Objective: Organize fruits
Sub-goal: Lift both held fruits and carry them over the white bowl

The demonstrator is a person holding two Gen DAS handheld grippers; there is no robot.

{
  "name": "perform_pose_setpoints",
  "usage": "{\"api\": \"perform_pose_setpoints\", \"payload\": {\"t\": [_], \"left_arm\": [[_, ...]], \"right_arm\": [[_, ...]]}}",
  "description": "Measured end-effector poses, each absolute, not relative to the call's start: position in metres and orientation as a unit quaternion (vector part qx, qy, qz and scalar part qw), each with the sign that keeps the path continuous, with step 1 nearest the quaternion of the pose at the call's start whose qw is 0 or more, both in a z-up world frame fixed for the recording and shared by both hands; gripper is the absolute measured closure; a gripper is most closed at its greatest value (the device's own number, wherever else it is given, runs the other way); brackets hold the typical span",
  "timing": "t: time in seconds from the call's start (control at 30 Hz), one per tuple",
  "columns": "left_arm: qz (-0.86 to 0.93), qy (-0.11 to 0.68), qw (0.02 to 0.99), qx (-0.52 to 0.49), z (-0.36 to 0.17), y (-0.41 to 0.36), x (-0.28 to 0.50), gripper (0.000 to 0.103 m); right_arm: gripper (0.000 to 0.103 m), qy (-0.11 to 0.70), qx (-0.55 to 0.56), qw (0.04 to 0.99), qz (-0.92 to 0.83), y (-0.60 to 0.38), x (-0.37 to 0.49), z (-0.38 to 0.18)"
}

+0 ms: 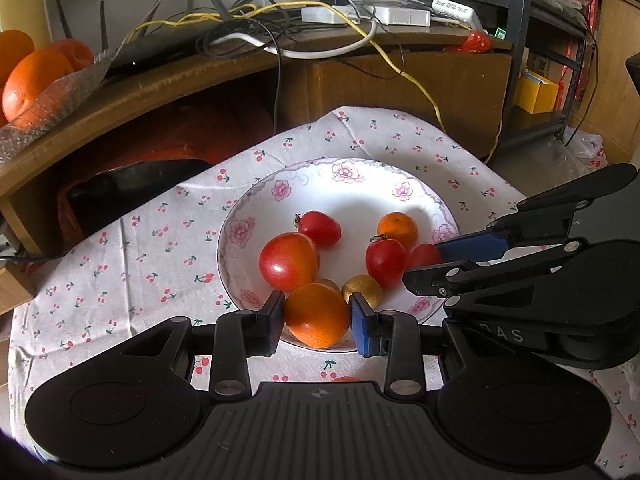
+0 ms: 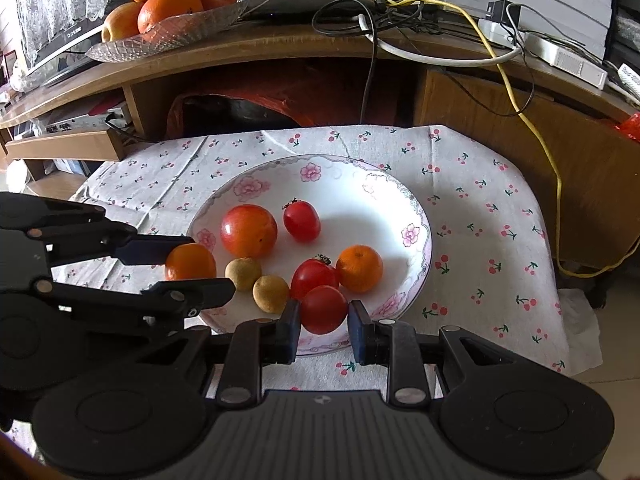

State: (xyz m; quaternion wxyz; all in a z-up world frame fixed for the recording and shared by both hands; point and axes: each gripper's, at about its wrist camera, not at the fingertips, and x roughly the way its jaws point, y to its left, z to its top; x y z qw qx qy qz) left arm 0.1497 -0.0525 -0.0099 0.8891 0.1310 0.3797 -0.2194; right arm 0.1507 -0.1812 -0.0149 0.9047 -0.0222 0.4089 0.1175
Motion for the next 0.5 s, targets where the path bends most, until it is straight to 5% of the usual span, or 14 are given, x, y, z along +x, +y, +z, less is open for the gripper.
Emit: {"api": "perform_pose_setpoints", "payload": {"t": [0.5], "left_arm": [[-0.215,0.382,0.889,0.130,-0.0183,-0.0530,0.1588,0.061]], "right_arm": [[0.076,0.405,-0.026,0.907,0.111,-0.1800,0.1583,-0.0224]]}}
